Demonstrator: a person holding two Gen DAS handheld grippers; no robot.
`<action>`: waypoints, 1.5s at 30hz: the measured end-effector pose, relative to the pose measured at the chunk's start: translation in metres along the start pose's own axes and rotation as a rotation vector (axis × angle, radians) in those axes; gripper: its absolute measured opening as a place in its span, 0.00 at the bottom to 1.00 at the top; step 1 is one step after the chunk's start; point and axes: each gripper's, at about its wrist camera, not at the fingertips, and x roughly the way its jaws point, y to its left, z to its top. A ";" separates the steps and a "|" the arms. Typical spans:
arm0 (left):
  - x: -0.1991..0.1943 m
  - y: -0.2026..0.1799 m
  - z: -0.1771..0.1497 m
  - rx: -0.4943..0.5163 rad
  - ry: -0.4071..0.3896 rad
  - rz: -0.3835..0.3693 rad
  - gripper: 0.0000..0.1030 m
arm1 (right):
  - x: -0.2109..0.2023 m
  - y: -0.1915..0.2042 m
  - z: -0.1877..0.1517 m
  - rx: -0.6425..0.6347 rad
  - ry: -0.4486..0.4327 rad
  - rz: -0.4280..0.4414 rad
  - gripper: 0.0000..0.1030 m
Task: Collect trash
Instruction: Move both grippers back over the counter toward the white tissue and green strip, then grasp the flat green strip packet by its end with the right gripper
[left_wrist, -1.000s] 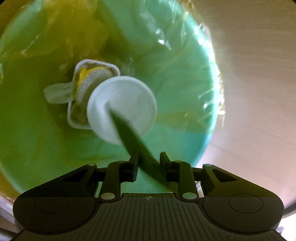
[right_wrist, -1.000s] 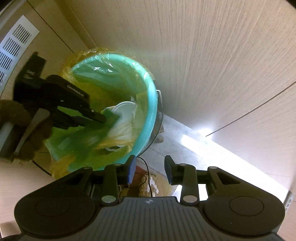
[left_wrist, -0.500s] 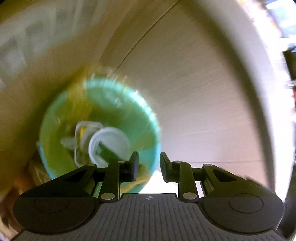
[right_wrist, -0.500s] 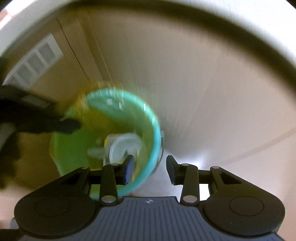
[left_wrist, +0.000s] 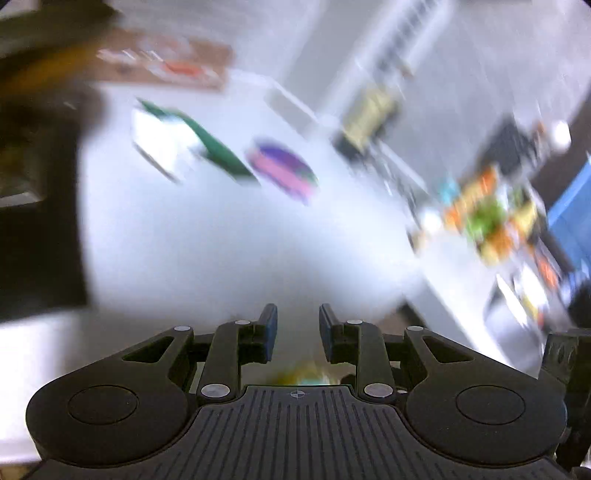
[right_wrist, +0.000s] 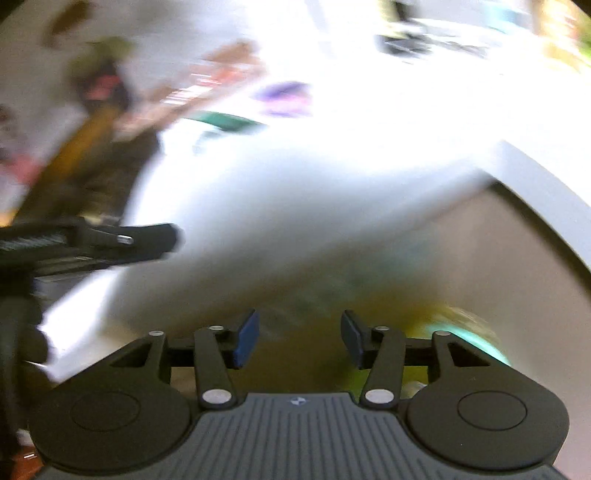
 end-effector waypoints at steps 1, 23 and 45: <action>-0.009 0.007 0.005 -0.005 -0.045 0.022 0.27 | 0.004 0.013 0.012 -0.037 -0.006 0.021 0.54; -0.005 0.127 0.048 -0.153 -0.130 0.034 0.27 | 0.232 0.129 0.208 -0.405 0.058 -0.152 0.31; 0.023 0.099 0.052 -0.162 -0.109 0.030 0.27 | 0.133 0.107 0.125 -0.369 0.195 -0.015 0.41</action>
